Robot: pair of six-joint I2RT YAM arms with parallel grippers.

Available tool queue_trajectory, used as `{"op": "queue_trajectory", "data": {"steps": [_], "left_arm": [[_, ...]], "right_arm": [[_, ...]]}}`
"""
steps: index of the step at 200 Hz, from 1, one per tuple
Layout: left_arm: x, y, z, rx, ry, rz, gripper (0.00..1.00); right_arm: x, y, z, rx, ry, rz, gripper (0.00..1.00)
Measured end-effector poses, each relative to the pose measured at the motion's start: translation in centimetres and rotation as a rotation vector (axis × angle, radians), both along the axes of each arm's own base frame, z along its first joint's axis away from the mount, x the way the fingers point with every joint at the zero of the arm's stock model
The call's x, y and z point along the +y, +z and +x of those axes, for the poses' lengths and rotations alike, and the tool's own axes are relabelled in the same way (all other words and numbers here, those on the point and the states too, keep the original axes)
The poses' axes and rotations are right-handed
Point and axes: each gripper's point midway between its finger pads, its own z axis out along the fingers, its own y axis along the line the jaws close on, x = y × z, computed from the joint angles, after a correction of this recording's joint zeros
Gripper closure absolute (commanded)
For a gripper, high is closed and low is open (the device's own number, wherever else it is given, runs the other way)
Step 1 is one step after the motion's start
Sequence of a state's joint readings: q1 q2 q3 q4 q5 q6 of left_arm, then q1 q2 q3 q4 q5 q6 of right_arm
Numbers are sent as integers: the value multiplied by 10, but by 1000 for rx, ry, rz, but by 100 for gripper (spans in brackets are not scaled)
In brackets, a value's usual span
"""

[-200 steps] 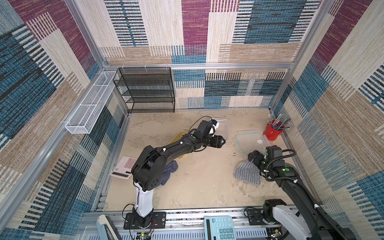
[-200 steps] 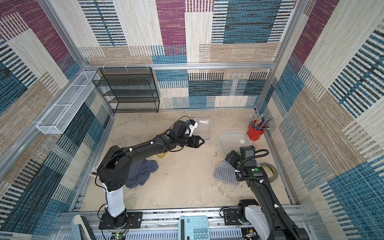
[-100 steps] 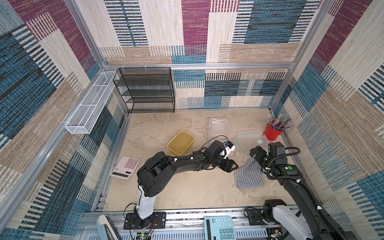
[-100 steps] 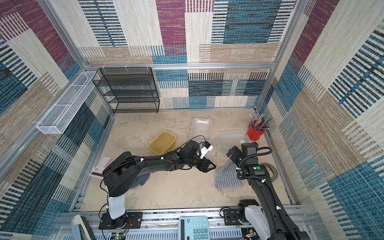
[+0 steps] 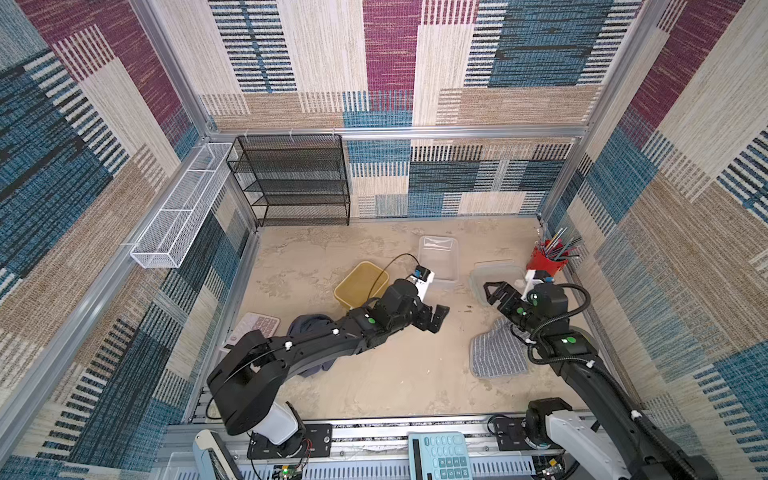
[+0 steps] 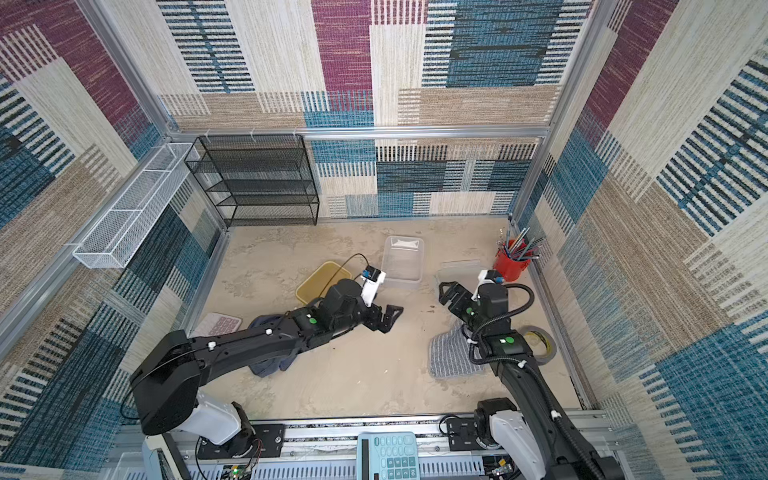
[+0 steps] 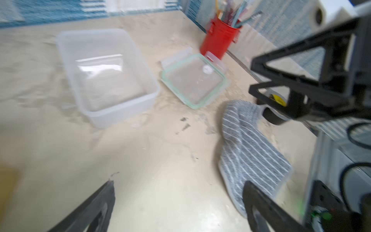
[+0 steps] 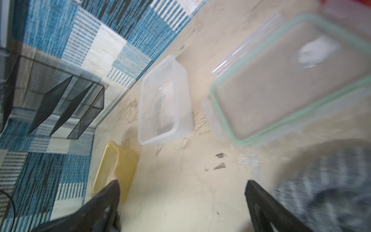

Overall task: Wipe the insides of the lunch boxes
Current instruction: Adjust the lunch box at the center of the board.

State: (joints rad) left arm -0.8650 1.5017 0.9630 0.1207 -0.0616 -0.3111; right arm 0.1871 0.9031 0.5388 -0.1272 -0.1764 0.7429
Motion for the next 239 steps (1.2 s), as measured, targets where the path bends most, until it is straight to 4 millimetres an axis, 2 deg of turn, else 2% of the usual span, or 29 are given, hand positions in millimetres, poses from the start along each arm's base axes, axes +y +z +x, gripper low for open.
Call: {"op": "queue_trajectory", "data": {"steps": [26, 52, 79, 101, 117, 133, 162, 188, 208, 239], "left_arm": [[65, 4, 42, -15, 197, 62, 0], [130, -8, 78, 30, 387, 149, 0], [178, -30, 102, 100, 501, 200, 0], [203, -54, 117, 176, 537, 207, 4], [205, -71, 120, 236, 512, 192, 8], [204, -84, 118, 289, 482, 175, 12], [201, -96, 110, 335, 430, 128, 22], [185, -99, 102, 360, 351, 71, 31], [178, -101, 97, 371, 314, 38, 35], [179, -101, 88, 377, 318, 1, 37]], "right_arm": [[63, 1, 11, -42, 160, 51, 5], [105, -14, 21, -35, 243, 112, 10], [152, -19, 27, -56, 345, 168, 11], [190, -22, 31, -70, 435, 214, 14], [215, -28, 35, -75, 496, 237, 18], [230, -38, 38, -61, 532, 259, 20], [250, -58, 43, -26, 576, 296, 24], [270, -61, 46, -30, 627, 323, 28], [278, -64, 48, -27, 644, 337, 30], [279, -74, 51, 3, 636, 342, 31]]}}
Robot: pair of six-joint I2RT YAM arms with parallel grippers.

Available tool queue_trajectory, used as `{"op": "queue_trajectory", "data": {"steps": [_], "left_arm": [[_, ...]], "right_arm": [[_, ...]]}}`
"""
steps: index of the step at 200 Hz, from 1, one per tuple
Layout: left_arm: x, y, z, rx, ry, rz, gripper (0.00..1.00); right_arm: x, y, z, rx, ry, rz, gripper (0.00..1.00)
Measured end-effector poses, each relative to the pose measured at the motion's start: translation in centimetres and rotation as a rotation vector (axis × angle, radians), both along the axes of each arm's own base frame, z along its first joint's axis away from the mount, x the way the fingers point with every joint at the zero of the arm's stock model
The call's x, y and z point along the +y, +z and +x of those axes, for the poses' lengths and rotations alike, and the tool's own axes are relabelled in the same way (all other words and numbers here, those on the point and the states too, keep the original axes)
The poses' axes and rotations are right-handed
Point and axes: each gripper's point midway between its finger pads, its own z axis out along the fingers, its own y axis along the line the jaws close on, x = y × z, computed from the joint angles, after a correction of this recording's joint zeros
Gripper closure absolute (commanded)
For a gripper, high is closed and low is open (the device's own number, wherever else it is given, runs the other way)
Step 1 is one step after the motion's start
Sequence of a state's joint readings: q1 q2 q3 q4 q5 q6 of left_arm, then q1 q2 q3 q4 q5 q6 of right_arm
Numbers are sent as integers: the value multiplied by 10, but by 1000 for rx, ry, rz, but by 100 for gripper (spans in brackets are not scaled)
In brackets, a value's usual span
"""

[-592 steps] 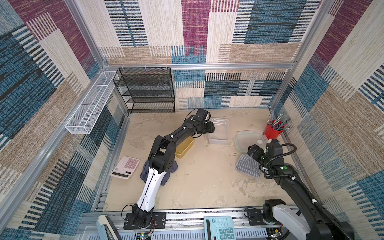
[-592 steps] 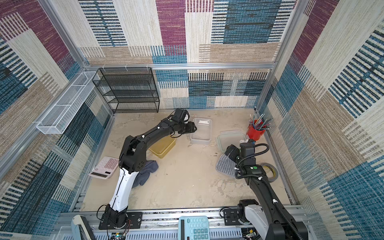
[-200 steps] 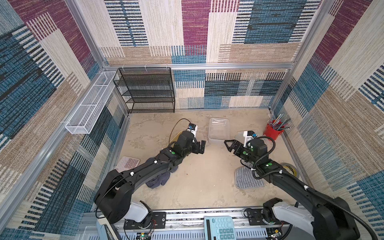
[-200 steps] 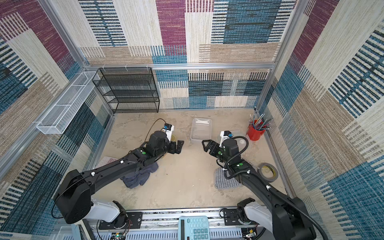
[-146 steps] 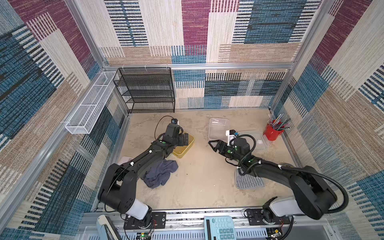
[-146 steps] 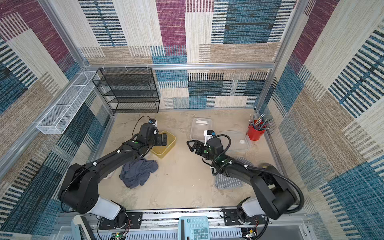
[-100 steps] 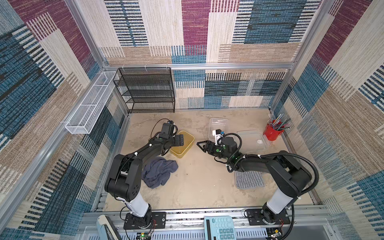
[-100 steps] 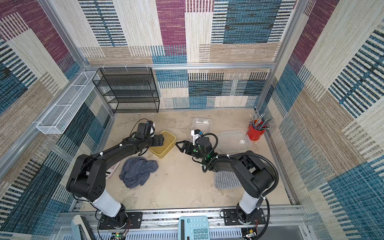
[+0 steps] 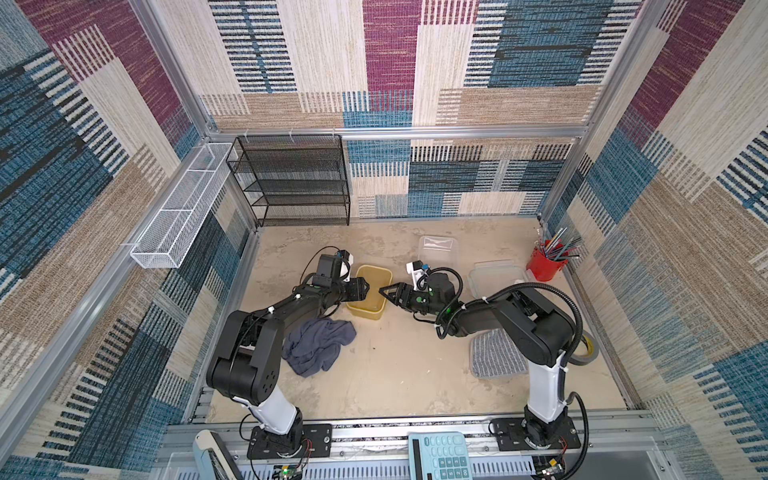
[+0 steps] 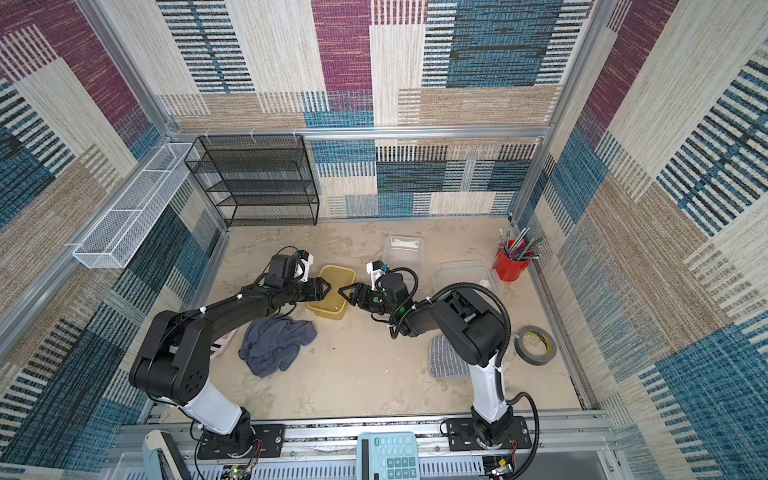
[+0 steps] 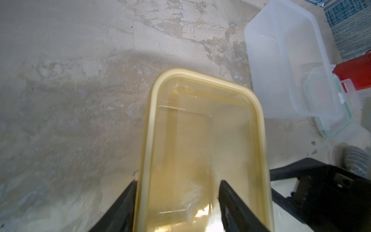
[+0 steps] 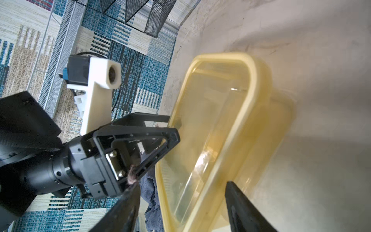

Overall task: Wipe the insides of the lunch boxes
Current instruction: Adjust the lunch box at the center of the board.

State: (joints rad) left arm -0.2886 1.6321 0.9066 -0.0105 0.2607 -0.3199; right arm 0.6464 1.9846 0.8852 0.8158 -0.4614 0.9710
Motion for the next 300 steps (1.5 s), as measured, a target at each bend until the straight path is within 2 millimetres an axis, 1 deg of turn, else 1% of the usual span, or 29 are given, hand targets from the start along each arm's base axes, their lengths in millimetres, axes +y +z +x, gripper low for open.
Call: {"op": "queue_trajectory", "data": {"steps": [20, 42, 56, 70, 94, 109, 132, 148, 167, 186, 209, 228, 250, 279, 289, 300], "left_arm": [[3, 1, -10, 12, 19, -13, 38], [5, 2, -21, 27, 44, -15, 37], [5, 0, -29, 46, 50, -21, 35], [5, 0, -32, 64, 62, -27, 34], [10, 1, -33, 84, 79, -30, 32], [14, 5, -33, 91, 91, -25, 30], [20, 18, -27, 71, 112, -7, 30], [20, 26, -26, 61, 112, -7, 29], [20, 31, -27, 54, 111, -9, 29], [19, 28, -29, 61, 106, -13, 29], [16, 20, -33, 87, 93, -17, 29], [14, 11, -35, 108, 80, -25, 30], [10, 2, -35, 131, 66, -35, 31], [5, -3, -35, 141, 48, -55, 31], [4, -3, -34, 137, 43, -61, 31], [2, -3, -35, 138, 38, -68, 31]], "right_arm": [[3, -3, 4, 9, 0, -7, 31], [8, -4, 14, 11, -7, -17, 31], [10, -4, 20, 13, -16, -25, 28], [11, -3, 22, 9, -17, -31, 26], [10, 1, 20, -1, -10, -41, 21], [8, 2, 18, -2, -8, -50, 18], [4, -2, 18, 9, -20, -66, 17], [2, -5, 18, 23, -22, -77, 17], [0, -9, 19, 32, -27, -88, 17], [-6, -11, 22, 40, -38, -92, 18], [-11, -13, 24, 40, -44, -89, 22], [-9, -14, 24, 29, -29, -73, 28], [-7, -20, 20, 44, -12, -62, 30], [-7, -17, 18, 35, -5, -40, 33], [-7, -17, 17, 37, -3, -29, 36], [-6, -17, 17, 39, -4, -17, 43]]}}
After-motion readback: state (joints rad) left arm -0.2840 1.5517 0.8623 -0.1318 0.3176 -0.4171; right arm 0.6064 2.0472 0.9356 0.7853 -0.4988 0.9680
